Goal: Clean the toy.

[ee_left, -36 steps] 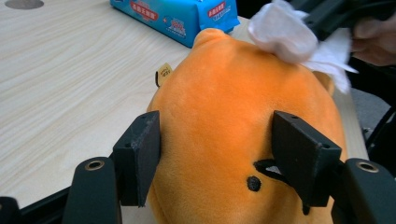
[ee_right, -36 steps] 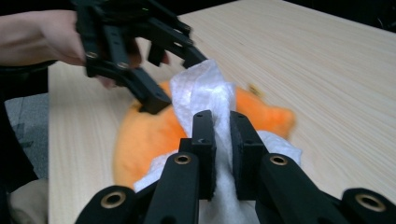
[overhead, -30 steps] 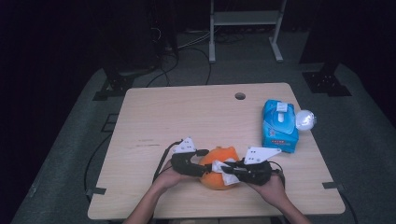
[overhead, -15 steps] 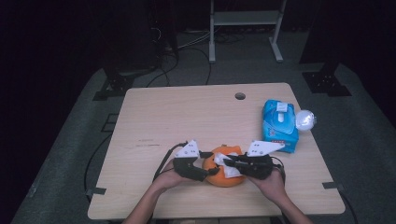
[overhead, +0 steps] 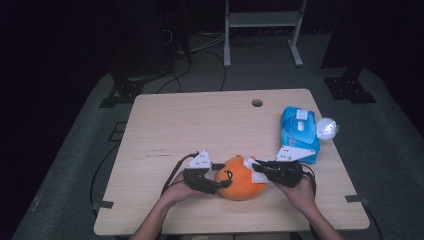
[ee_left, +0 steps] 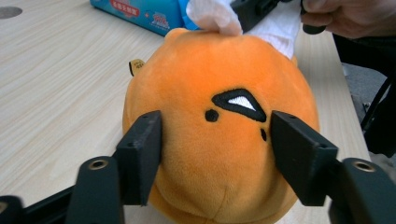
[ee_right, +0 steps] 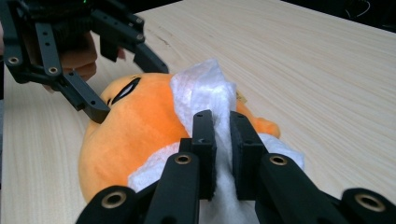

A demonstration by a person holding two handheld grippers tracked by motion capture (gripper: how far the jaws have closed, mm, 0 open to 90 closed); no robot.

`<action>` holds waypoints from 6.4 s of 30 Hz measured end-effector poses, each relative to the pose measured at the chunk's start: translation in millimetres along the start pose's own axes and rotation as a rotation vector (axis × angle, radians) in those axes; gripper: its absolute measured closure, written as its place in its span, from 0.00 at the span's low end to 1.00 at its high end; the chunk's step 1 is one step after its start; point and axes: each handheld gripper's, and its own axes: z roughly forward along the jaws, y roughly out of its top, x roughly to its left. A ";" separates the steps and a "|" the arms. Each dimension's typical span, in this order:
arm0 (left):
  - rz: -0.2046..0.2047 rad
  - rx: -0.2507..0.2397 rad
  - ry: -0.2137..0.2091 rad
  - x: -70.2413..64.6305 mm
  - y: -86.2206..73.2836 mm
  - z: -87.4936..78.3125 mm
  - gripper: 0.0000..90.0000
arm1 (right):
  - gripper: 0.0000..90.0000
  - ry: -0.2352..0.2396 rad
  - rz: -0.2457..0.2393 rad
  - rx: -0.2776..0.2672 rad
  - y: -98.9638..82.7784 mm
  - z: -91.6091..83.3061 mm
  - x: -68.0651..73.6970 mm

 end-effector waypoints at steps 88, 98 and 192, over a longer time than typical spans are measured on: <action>-0.166 -0.004 -0.079 -3.3 3.9 8.3 0.16 | 0.90 0.140 0.012 -0.040 0.1 1.7 9.8; -0.057 0.005 -0.093 -14.9 11.3 9.4 0.25 | 0.90 0.134 0.030 -0.027 6.1 5.9 1.4; 0.025 -0.027 0.035 -12.9 10.4 3.5 0.24 | 0.91 0.094 -0.044 -0.098 16.6 6.9 24.1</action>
